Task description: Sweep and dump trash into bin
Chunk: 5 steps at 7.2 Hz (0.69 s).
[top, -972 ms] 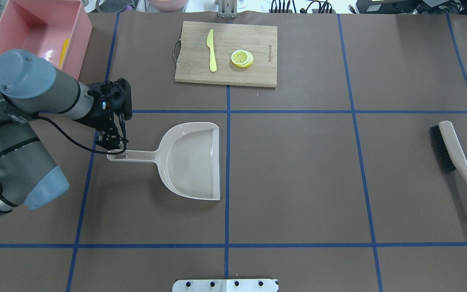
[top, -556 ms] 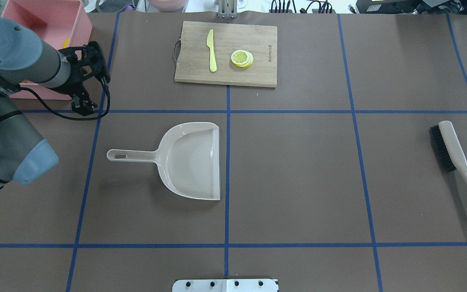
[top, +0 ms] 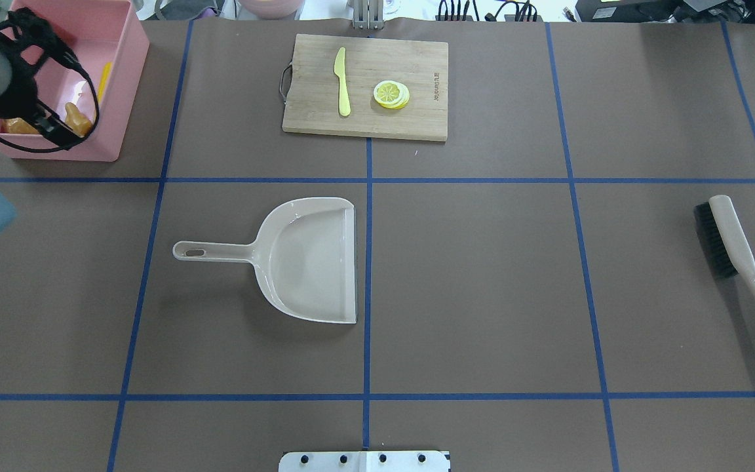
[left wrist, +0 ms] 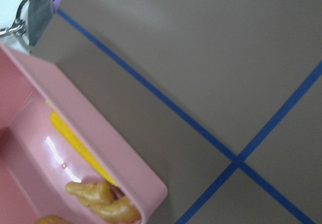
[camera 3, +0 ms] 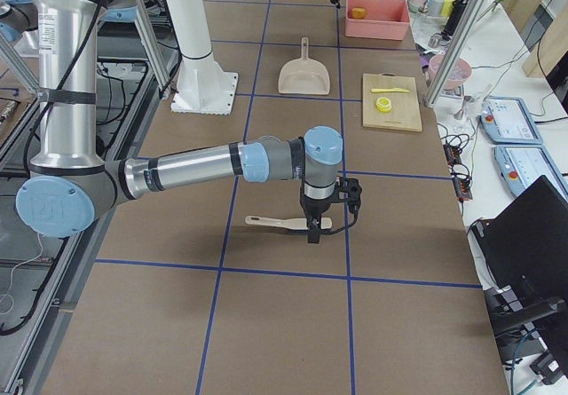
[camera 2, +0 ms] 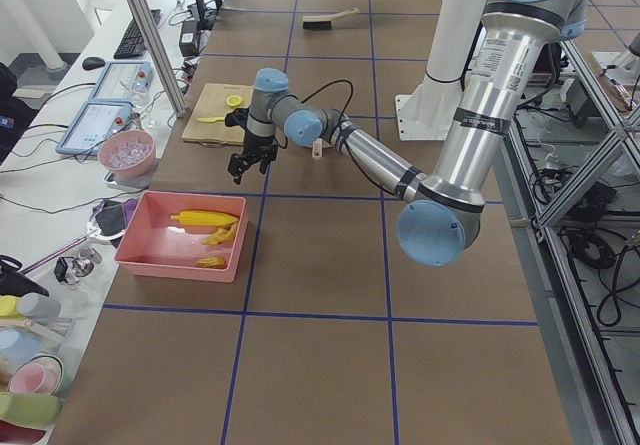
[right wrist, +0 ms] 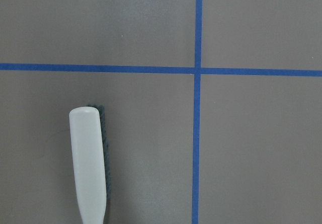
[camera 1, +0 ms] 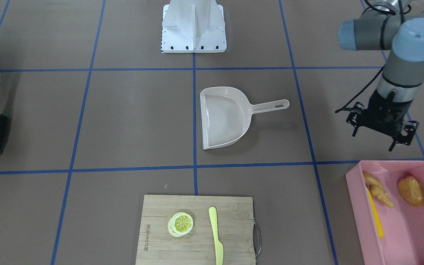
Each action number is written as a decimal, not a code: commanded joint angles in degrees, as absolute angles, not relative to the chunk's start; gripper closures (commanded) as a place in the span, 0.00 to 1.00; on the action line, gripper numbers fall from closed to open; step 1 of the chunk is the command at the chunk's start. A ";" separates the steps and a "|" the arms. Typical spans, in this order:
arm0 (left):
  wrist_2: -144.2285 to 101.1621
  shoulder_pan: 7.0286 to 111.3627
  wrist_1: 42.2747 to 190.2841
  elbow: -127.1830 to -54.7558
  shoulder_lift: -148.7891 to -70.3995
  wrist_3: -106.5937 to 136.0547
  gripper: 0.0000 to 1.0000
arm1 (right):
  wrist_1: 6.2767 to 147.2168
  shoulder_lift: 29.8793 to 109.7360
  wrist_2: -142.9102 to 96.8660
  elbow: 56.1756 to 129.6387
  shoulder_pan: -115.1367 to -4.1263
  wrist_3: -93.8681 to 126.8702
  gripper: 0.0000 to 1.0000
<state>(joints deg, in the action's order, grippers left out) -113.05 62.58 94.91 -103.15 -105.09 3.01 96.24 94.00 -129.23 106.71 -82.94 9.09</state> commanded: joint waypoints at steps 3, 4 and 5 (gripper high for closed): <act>-130.43 85.30 95.01 -99.23 -91.53 1.42 0.01 | 96.07 94.04 -130.43 106.96 -82.88 9.23 0.00; -133.91 87.69 95.01 -99.23 -88.45 1.06 0.01 | 96.15 93.87 -131.30 107.05 -82.88 9.23 0.00; -135.42 88.41 95.10 -98.62 -86.94 1.05 0.01 | 96.15 94.13 -131.31 107.05 -82.88 9.14 0.00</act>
